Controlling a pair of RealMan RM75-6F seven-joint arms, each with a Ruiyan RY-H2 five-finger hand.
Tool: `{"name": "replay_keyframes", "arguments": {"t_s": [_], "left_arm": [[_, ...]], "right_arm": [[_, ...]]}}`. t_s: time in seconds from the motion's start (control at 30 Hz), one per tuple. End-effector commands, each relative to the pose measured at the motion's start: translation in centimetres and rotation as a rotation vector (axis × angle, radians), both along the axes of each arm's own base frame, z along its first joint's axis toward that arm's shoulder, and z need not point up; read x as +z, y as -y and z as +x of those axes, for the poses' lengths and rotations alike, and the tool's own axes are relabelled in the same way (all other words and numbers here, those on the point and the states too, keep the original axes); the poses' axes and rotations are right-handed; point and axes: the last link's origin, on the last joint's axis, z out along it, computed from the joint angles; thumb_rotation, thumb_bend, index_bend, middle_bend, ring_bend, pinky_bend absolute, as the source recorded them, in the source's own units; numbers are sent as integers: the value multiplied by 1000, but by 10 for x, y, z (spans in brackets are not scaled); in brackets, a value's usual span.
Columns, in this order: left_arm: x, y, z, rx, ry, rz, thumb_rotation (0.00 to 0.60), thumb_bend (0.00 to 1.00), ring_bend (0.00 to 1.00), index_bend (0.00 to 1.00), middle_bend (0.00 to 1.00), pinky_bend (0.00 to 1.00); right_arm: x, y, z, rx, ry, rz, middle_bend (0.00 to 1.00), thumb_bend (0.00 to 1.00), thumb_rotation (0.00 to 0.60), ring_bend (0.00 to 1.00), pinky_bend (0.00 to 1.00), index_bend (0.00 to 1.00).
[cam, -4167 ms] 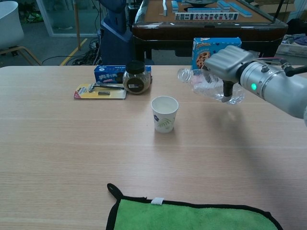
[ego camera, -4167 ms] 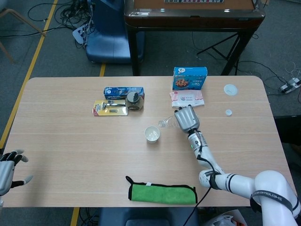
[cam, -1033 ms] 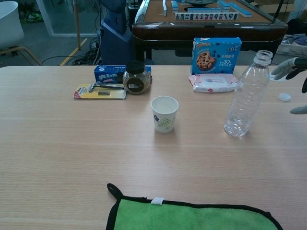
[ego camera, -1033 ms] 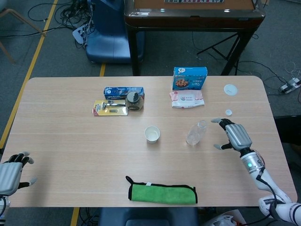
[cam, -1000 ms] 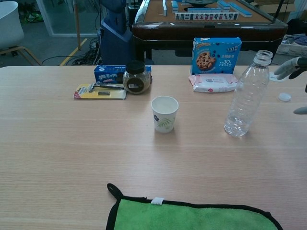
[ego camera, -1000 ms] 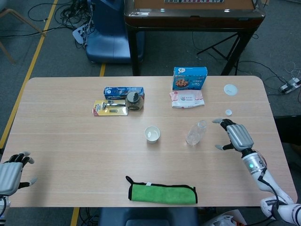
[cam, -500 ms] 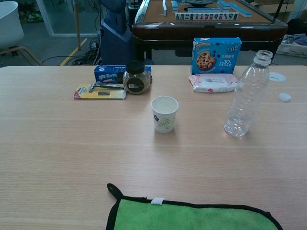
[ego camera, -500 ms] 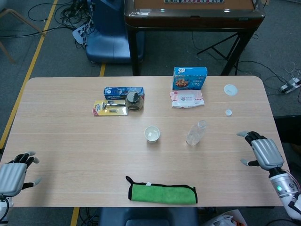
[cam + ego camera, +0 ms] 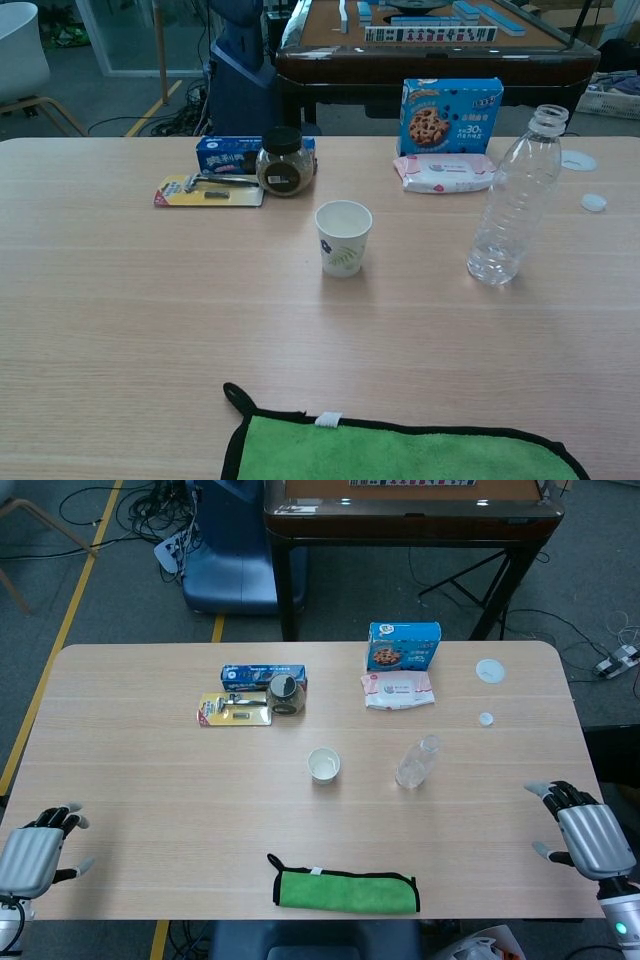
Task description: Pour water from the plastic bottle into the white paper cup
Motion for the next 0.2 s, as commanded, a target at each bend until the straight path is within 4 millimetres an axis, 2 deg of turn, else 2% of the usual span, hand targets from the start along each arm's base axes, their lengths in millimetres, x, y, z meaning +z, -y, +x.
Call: {"name": "replay_keyframes", "arguments": {"t_s": [0.03, 0.2], "left_arm": [[0, -1, 1, -1, 4, -1, 600, 0, 284, 420, 277, 553], [0, -3, -1, 7, 2, -14, 600, 0, 284, 420, 278, 553]], "right_arm": [[2, -4, 2, 4, -3, -3, 278, 0, 600, 190, 388, 224], [2, -4, -1, -13, -1, 2, 278, 0, 600, 190, 388, 224]]}}
